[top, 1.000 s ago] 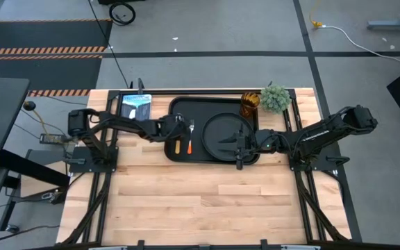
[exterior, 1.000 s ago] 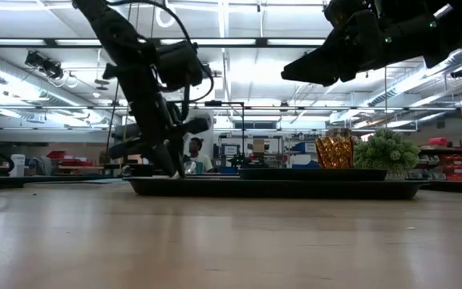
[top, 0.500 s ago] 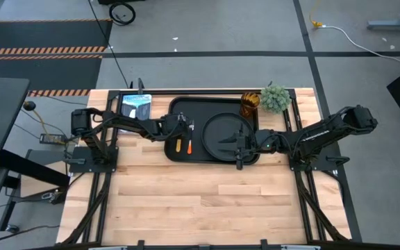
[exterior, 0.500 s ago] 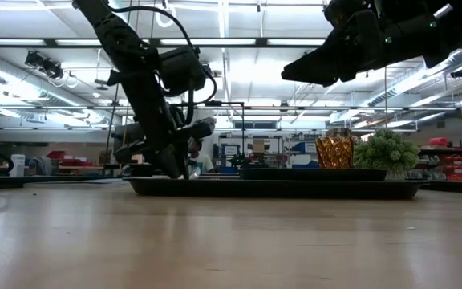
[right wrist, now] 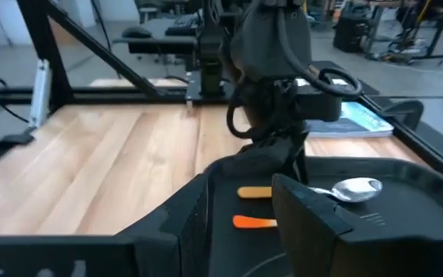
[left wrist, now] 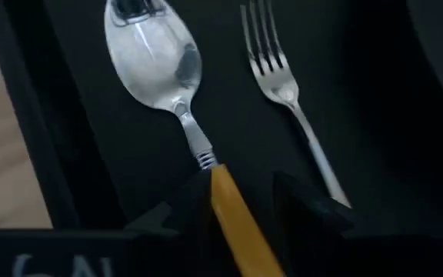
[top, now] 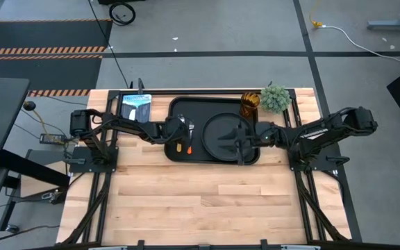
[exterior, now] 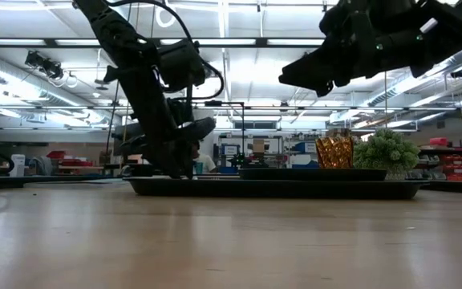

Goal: Pick and place plate/cup/fork/spoon on tray
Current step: Return to Home Position

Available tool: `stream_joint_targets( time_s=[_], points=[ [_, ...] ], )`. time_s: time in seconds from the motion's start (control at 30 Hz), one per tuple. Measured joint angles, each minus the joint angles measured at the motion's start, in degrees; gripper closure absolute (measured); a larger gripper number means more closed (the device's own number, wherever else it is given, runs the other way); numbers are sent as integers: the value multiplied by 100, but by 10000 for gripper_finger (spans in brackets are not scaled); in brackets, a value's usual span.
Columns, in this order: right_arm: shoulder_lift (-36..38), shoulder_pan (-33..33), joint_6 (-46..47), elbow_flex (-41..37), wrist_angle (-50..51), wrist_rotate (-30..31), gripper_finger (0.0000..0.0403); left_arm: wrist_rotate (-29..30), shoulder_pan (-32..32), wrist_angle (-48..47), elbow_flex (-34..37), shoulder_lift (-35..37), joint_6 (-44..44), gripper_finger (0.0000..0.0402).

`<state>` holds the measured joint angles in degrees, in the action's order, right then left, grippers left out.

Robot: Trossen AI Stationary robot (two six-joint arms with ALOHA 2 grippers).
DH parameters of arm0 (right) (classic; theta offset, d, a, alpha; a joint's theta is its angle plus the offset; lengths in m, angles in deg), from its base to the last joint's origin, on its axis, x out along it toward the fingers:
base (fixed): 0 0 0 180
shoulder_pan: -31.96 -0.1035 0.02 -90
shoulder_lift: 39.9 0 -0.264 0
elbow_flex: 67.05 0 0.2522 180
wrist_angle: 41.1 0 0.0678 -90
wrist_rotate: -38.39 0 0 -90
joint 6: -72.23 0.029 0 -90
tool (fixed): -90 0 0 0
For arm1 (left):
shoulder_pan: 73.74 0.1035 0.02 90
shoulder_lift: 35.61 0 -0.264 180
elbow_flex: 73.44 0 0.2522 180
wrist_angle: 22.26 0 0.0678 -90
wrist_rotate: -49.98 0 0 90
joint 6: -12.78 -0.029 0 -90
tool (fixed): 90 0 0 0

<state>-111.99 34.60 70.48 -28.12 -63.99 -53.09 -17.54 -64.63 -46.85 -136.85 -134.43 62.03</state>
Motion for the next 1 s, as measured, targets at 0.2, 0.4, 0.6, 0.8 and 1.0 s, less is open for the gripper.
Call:
stream_joint_targets(
  time_s=[0.2,0.4,0.6,0.8,1.0],
  points=[
    [2,240,427,-294,-564,-20,253,-107,1,-150,0,0,-1290,253],
    [2,568,932,-1154,-2509,148,263,25,8,-173,-5,229,-2685,254],
    [7,782,1245,-2044,-4112,225,264,70,-3,-110,-7,785,-3529,259],
    [7,911,1550,-2486,-4381,455,264,27,-51,-116,0,1364,-4189,259],
    [30,932,1460,-2486,-4399,200,264,26,-307,-216,141,1941,-4295,260]
  ],
)
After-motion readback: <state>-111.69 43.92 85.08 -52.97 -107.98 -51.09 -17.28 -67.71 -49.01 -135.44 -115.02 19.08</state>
